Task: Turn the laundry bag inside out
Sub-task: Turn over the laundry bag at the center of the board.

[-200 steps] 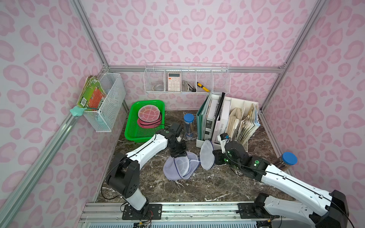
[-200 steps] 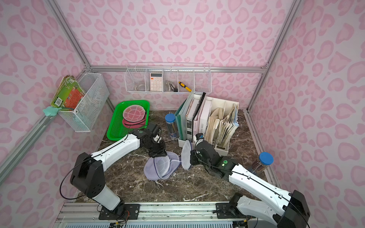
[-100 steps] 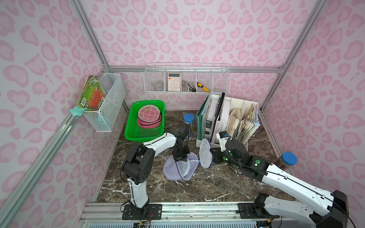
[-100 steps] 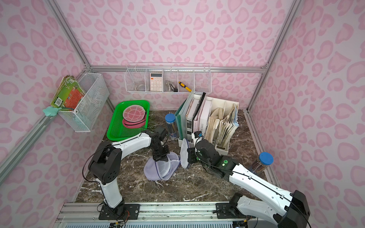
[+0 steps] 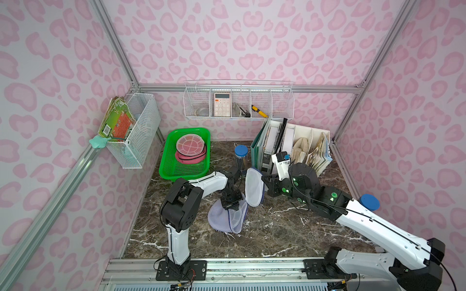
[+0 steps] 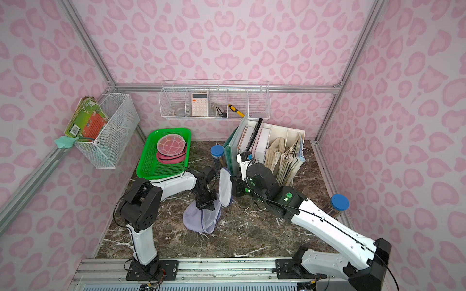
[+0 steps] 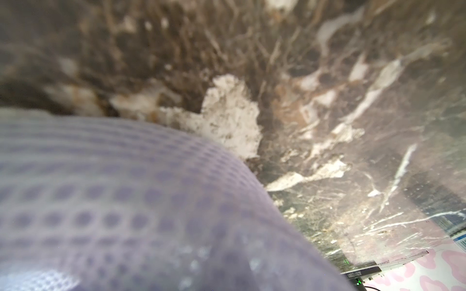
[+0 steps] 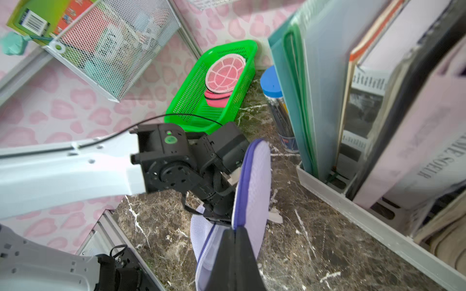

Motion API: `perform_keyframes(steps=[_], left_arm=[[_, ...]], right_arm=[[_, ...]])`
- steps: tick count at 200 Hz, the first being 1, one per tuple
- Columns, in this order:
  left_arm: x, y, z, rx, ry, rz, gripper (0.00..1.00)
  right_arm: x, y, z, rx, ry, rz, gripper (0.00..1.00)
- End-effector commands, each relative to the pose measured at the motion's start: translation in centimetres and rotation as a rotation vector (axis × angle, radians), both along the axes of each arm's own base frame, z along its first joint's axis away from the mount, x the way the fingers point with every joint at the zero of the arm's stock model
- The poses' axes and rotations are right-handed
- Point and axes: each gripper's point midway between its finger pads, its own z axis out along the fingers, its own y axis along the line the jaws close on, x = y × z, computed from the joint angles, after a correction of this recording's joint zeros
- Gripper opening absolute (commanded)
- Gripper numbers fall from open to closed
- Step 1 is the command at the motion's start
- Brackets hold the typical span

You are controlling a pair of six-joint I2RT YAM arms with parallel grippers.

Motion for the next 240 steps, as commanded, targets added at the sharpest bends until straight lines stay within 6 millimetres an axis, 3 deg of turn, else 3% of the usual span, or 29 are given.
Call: perform_keyframes(steps=[1, 29, 35, 39, 49, 70, 73, 93, 119, 161, 187, 209, 240], left_arm=[[-0.3, 1.6, -0.4, 0.083, -0.004, -0.014, 0.01], [-0.4, 1.7, -0.4, 0.087, -0.004, -0.02, 0.0], [-0.4, 1.7, -0.4, 0.087, -0.006, -0.023, 0.0], [-0.4, 1.7, -0.3, 0.085, -0.006, -0.024, 0.0], [-0.3, 1.8, -0.2, 0.088, -0.014, -0.024, 0.0], [-0.2, 1.7, 0.0, 0.086, -0.023, -0.029, 0.0], [-0.2, 1.8, 0.1, 0.088, -0.023, -0.027, 0.0], [-0.1, 2.0, 0.7, 0.09, -0.037, -0.023, 0.01], [0.4, 2.6, 3.1, 0.077, -0.079, 0.0, 0.1], [0.4, 3.7, 7.0, 0.041, -0.126, 0.04, 0.11], [0.3, 3.1, 8.4, -0.024, -0.138, 0.04, 0.13], [-0.1, 1.1, 8.5, -0.12, -0.116, 0.014, 0.11], [-1.6, -0.2, 6.3, -0.08, -0.048, -0.054, 0.04]], right_arm=[[0.4, 0.2, 3.5, 0.042, -0.076, 0.002, 0.0], [0.7, 0.3, 6.4, 0.077, -0.123, 0.003, 0.0], [0.8, 0.3, 6.3, 0.069, -0.123, 0.006, 0.0], [0.8, 0.3, 7.7, 0.089, -0.141, 0.007, 0.0], [0.9, 0.3, 7.9, 0.088, -0.142, 0.005, 0.0], [1.0, 0.4, 7.1, 0.092, -0.128, 0.007, 0.0], [1.0, 0.5, 5.6, 0.071, -0.107, 0.007, 0.0], [0.9, 0.2, 3.8, 0.073, -0.089, 0.004, 0.0], [0.8, -0.8, 1.9, 0.041, -0.073, -0.018, 0.0], [0.5, -1.7, -0.8, -0.045, -0.069, -0.018, 0.0], [0.5, -1.5, -1.3, -0.036, -0.059, -0.016, 0.0], [0.7, -1.0, -1.1, -0.029, -0.06, -0.009, 0.0], [0.9, -0.5, -0.1, -0.019, -0.073, 0.003, 0.0]])
